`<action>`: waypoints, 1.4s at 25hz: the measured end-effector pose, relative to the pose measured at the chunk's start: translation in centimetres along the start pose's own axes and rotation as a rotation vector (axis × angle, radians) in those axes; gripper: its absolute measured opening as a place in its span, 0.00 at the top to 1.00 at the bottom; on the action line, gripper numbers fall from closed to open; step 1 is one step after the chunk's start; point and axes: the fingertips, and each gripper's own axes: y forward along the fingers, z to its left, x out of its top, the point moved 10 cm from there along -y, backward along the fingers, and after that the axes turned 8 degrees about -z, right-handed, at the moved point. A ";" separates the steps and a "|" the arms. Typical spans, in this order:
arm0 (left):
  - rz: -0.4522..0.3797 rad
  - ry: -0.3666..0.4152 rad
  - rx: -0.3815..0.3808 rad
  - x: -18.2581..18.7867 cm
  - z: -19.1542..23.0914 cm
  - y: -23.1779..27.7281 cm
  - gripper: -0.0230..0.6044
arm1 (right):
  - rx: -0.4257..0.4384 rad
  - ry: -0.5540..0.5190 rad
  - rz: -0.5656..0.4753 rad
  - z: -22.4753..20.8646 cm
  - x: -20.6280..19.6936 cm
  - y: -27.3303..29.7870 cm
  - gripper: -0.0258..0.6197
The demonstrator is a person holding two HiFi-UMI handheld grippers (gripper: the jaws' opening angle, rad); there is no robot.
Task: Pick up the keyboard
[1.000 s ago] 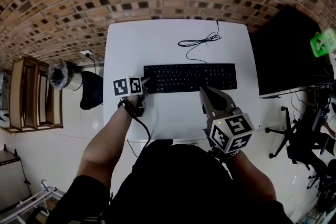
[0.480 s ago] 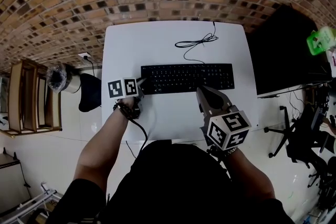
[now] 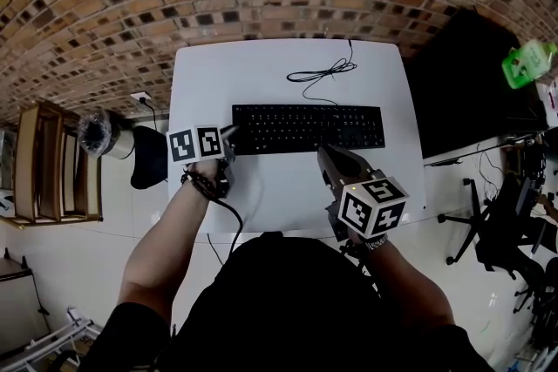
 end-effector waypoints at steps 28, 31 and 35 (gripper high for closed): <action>-0.004 0.030 -0.004 1.7 -2.5 -1.4 0.83 | -0.093 0.871 -0.090 -10.7 -10.8 1.7 0.57; 0.000 0.035 -0.004 1.8 -2.7 -1.5 0.83 | -0.081 0.926 -0.125 -11.6 -11.6 2.7 0.57; 0.007 0.041 -0.004 1.8 -2.9 -1.6 0.83 | -0.065 0.971 -0.162 -12.7 -12.3 4.2 0.54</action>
